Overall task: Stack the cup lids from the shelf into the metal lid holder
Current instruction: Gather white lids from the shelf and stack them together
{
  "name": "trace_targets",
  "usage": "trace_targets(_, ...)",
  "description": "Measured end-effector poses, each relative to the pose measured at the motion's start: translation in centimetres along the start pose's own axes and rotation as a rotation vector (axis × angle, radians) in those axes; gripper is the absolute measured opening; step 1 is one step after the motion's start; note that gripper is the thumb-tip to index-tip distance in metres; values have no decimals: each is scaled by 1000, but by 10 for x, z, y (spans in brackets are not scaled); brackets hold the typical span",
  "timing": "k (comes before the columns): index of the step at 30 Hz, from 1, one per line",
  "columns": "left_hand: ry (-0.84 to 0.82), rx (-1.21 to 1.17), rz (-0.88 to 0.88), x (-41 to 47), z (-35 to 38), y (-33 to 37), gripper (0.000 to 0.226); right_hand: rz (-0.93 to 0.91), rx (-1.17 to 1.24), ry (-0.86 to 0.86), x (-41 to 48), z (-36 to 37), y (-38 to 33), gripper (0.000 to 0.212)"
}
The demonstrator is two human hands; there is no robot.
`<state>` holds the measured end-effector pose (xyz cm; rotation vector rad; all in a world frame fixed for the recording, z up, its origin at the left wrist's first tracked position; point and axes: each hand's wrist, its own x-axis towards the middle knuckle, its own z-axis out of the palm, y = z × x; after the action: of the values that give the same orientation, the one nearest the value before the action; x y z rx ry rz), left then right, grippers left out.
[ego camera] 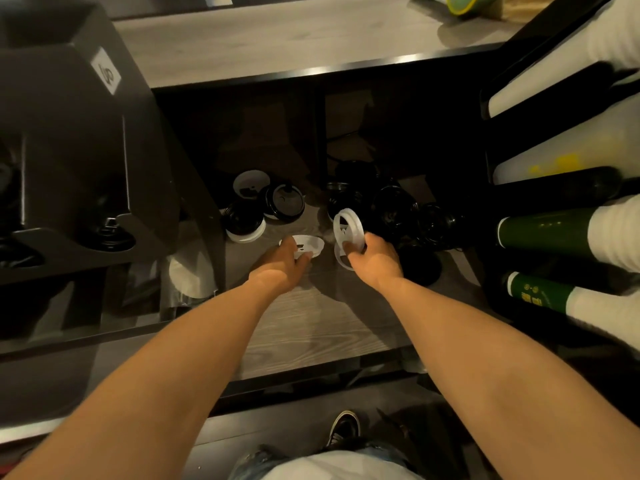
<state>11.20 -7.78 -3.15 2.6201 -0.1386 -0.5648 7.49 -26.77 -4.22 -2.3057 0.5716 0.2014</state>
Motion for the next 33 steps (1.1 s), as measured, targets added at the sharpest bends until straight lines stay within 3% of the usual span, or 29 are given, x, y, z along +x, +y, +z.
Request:
trace_targets(7,45,-199,-120,-3,-20,4,51,-101,115,-19,-9,-2,-18,23)
trace_targets(10,45,-363,-188,-11,-31,8,58,-120,171,0,-16,-1,-29,66)
trace_targets(12,24,-516,-250,-15,-37,6,58,-142,194,-10,-21,2,-36,76)
trace_targets(15,-118,-773,-334,-26,-43,-9,63,-176,67,-20,-31,12,-44,48)
trace_targets(18,-175,-872,-345,-47,-51,-24,53,-148,60,76,-51,21,-59,19)
trace_targets(22,-217,-960,-325,-77,-65,-54,50,-142,219,95,-85,42,-77,55)
trace_targets(25,-248,-963,-297,-102,-75,-82,56,-129,285,65,-115,59,-94,65)
trace_targets(29,-225,-930,-263,-132,-84,-111,61,-197,359,21,-149,81,-115,62)
trace_targets(33,77,-550,-100,-158,-91,-145,50,-218,293,4,-180,102,-130,60)
